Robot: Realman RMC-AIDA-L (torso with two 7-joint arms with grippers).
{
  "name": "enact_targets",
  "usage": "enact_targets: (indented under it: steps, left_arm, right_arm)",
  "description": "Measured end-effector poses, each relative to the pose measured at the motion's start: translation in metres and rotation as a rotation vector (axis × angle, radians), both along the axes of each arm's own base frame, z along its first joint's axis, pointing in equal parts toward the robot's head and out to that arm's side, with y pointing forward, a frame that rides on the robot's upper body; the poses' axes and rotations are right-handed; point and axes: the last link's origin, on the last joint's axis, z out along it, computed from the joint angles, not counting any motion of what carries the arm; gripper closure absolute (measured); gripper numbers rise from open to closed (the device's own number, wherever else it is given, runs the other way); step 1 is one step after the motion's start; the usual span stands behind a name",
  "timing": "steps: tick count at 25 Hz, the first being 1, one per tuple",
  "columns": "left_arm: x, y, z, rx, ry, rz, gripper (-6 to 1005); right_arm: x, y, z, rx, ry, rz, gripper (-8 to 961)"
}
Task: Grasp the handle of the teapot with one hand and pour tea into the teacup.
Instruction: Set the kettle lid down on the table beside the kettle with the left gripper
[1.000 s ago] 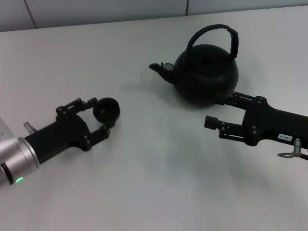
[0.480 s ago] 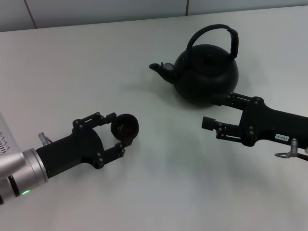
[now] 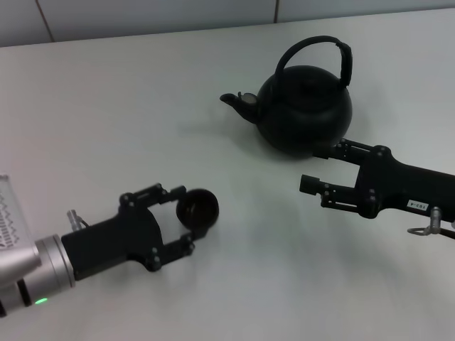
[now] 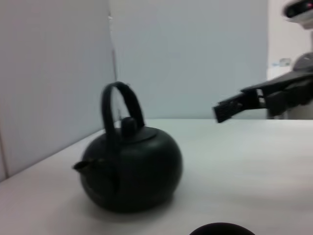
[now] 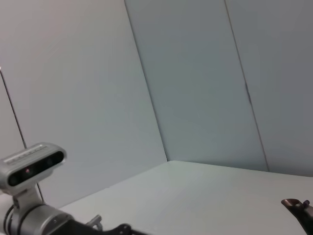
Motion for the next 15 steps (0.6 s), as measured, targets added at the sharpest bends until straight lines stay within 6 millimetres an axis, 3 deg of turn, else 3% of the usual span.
enact_targets:
  steps: [15]
  left_arm:
    - [-0.002,-0.007,-0.010,-0.045,0.055,-0.027,333]
  right_arm:
    - [-0.002,0.007,-0.001,0.004,-0.020,0.009,200]
